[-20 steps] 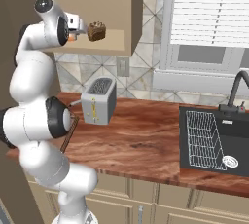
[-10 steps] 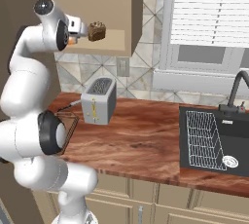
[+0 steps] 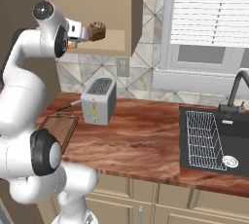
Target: Pick the bread, place it on the cutting board, pick the jam, place it on the counter, and close the cabinet.
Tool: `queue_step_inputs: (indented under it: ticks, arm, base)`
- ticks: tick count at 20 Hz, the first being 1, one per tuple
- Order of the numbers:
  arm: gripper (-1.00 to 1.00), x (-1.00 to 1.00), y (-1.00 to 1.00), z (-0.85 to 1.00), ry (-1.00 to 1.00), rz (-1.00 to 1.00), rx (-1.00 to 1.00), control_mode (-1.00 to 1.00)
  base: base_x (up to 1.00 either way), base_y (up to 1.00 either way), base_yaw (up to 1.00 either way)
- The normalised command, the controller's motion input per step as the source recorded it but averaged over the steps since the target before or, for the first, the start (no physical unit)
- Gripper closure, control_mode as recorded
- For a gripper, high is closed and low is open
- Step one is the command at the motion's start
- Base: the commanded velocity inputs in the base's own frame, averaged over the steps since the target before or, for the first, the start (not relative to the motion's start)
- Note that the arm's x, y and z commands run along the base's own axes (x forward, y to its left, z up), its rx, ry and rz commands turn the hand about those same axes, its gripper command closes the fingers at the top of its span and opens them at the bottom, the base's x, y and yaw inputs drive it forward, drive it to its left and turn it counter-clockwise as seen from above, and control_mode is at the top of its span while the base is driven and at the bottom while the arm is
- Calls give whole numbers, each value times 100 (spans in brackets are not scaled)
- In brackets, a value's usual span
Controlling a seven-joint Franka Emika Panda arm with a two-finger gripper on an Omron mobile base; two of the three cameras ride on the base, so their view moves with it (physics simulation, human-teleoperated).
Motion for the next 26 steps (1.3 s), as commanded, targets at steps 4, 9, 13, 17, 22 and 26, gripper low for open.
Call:
queue_step_inputs:
  ticks: [4,9,13,17,22,26]
  arm:
    - [100,-50,-17,-3,0,0,3,-100]
    - [100,-54,-16,-4,0,0,3,-100]
    - [100,-52,-13,0,0,0,0,-100]
    - [100,-61,-2,-9,0,0,0,-100]
    - [100,-54,-3,-15,0,0,0,-100]
    - [100,-36,-1,-22,0,0,0,-100]
  base:
    - [0,0,0]
    - [0,0,0]
    - [0,0,0]
    - [0,0,0]
    - [0,0,0]
    - [0,0,0]
